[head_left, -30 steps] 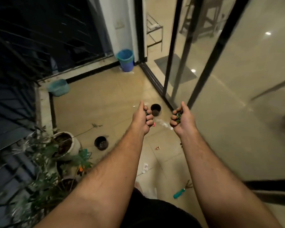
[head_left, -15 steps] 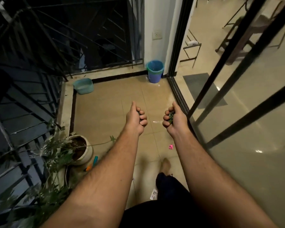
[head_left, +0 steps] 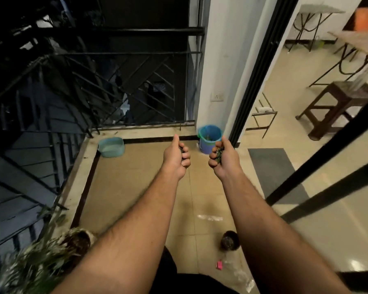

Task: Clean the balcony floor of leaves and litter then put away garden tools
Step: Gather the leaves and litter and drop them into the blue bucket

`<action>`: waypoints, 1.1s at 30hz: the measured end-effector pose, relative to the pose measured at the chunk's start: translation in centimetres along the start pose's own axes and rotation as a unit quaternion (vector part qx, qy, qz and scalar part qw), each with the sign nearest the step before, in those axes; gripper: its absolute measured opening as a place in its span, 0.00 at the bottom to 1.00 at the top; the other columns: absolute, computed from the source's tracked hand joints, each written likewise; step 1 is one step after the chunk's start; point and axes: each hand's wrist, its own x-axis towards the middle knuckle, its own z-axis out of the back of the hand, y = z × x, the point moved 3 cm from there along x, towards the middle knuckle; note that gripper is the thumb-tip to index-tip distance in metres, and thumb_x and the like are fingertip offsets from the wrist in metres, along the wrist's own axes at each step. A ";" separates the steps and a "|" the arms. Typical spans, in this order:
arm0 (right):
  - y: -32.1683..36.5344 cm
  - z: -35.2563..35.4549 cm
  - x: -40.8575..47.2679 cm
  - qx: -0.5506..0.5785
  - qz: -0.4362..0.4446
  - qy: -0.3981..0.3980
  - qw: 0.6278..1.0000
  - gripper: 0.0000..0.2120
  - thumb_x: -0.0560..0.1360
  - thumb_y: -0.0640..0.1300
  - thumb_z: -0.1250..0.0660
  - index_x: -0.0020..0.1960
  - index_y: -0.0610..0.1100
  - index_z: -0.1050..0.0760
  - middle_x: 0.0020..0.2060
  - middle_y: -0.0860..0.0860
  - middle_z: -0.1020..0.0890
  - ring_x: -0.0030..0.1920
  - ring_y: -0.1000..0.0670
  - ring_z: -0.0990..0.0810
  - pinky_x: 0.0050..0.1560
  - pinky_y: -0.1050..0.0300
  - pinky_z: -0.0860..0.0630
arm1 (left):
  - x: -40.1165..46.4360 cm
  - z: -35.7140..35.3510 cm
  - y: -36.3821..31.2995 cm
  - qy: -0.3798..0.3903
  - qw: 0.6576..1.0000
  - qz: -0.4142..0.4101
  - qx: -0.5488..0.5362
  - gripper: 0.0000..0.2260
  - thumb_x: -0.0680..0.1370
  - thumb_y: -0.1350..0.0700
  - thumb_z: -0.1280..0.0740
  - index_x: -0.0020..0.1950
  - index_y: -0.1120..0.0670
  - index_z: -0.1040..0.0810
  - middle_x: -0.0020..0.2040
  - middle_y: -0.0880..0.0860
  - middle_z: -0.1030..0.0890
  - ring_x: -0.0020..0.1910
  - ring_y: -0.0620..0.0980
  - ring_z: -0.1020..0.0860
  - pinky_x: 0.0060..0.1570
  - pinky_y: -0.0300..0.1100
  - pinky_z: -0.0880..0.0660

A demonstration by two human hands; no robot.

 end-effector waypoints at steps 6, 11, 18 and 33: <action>4.7 -5.2 10.2 0.008 0.017 0.003 1.000 0.16 0.82 0.52 0.39 0.38 0.46 0.32 0.28 0.50 0.29 0.23 0.54 0.35 0.20 0.64 0.45 | 10.8 -5.0 -5.1 0.009 1.000 -0.007 -0.013 0.18 0.83 0.42 0.40 0.37 0.50 0.34 0.29 0.48 0.34 0.21 0.42 0.40 0.16 0.34 0.48; 9.3 -10.8 19.3 0.041 0.048 -0.008 0.998 0.16 0.82 0.51 0.39 0.37 0.46 0.33 0.29 0.50 0.30 0.23 0.54 0.35 0.19 0.63 0.44 | 20.1 -10.4 -11.3 0.056 0.998 -0.007 0.008 0.18 0.82 0.42 0.40 0.37 0.50 0.33 0.28 0.47 0.34 0.20 0.42 0.40 0.16 0.34 0.47; 15.2 -18.4 28.9 0.088 0.089 -0.048 0.991 0.16 0.82 0.51 0.39 0.38 0.46 0.32 0.29 0.50 0.29 0.25 0.54 0.34 0.21 0.63 0.43 | 32.0 -17.7 -20.7 0.110 0.991 0.004 0.069 0.18 0.82 0.42 0.39 0.36 0.50 0.33 0.26 0.47 0.33 0.19 0.42 0.40 0.16 0.34 0.47; 25.4 -19.2 50.4 0.072 0.119 -0.100 0.985 0.15 0.82 0.50 0.38 0.38 0.45 0.32 0.29 0.50 0.29 0.25 0.53 0.33 0.23 0.62 0.42 | 51.9 -32.5 -22.1 0.166 0.978 0.052 0.115 0.18 0.83 0.43 0.40 0.37 0.51 0.33 0.27 0.47 0.32 0.21 0.43 0.40 0.18 0.35 0.47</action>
